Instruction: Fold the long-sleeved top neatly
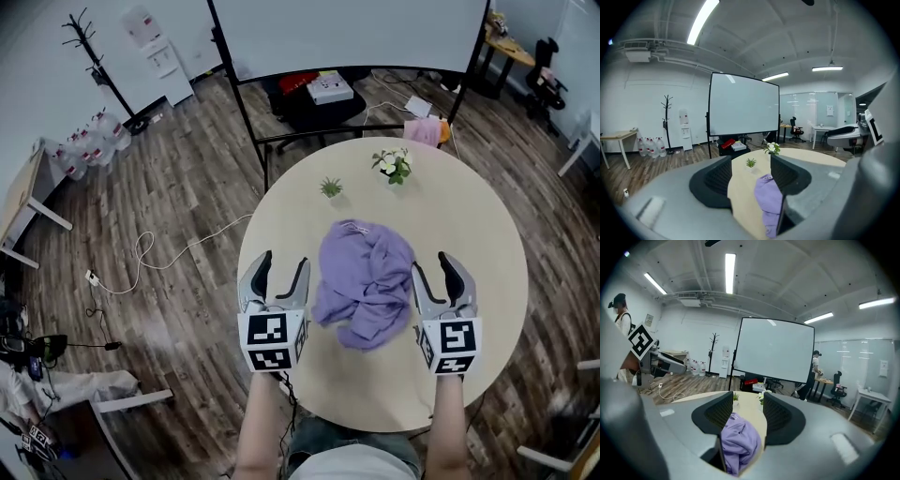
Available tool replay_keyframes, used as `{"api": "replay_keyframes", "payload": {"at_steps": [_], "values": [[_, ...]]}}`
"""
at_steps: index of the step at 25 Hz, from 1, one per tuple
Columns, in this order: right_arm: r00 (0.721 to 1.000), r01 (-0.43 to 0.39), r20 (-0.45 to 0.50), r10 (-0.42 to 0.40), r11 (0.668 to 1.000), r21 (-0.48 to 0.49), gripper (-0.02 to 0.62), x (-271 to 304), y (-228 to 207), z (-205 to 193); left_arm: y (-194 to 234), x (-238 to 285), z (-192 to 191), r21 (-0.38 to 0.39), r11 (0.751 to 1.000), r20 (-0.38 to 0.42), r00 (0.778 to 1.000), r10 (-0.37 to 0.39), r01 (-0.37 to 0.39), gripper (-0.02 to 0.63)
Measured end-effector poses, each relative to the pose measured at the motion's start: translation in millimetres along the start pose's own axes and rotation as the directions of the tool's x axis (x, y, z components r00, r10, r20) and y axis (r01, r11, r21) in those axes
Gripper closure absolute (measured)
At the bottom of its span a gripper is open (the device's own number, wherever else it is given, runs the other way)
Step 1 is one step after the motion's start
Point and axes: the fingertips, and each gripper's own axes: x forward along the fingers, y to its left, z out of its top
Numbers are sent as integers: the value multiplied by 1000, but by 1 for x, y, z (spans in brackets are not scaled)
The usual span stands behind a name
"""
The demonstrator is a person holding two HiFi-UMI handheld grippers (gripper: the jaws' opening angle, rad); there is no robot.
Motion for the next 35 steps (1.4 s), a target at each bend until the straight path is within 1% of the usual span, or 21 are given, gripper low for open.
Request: {"api": "replay_keyframes", "payload": {"at_steps": [4,9,12,14,17,21,26,29,31,35], "values": [[999,-16,-44,17,1000,15,373,34,6,-12,3,36,-20,-19,999,-56,997,-45,44,351],[994,-38,-98,42,998,43,373,73,16,-28,8,75,-52,-60,995,-140,986,-90,82,351],[989,-51,-134,57,997,54,368,95,21,-41,12,96,-75,-76,993,-207,973,-102,88,349],[984,-57,-166,66,997,58,367,109,22,-53,11,110,-90,-97,991,-242,963,-115,93,336],[975,-64,-208,78,995,70,364,125,24,-68,8,128,-107,-129,986,-280,949,-143,110,333],[960,-72,-265,88,995,68,362,142,25,-86,2,148,-128,-143,981,-327,930,-169,128,333],[939,-89,-322,120,990,110,351,162,29,-109,-6,166,-158,-170,974,-404,890,-210,152,332],[915,-107,-375,151,985,137,344,173,34,-127,-11,173,-175,-209,962,-442,861,-252,175,333],[890,-115,-422,173,981,159,341,178,37,-141,-17,177,-185,-233,952,-469,835,-287,197,332],[832,-129,-513,212,973,193,347,181,43,-169,-30,181,-206,-259,934,-537,768,-350,245,333]]}}
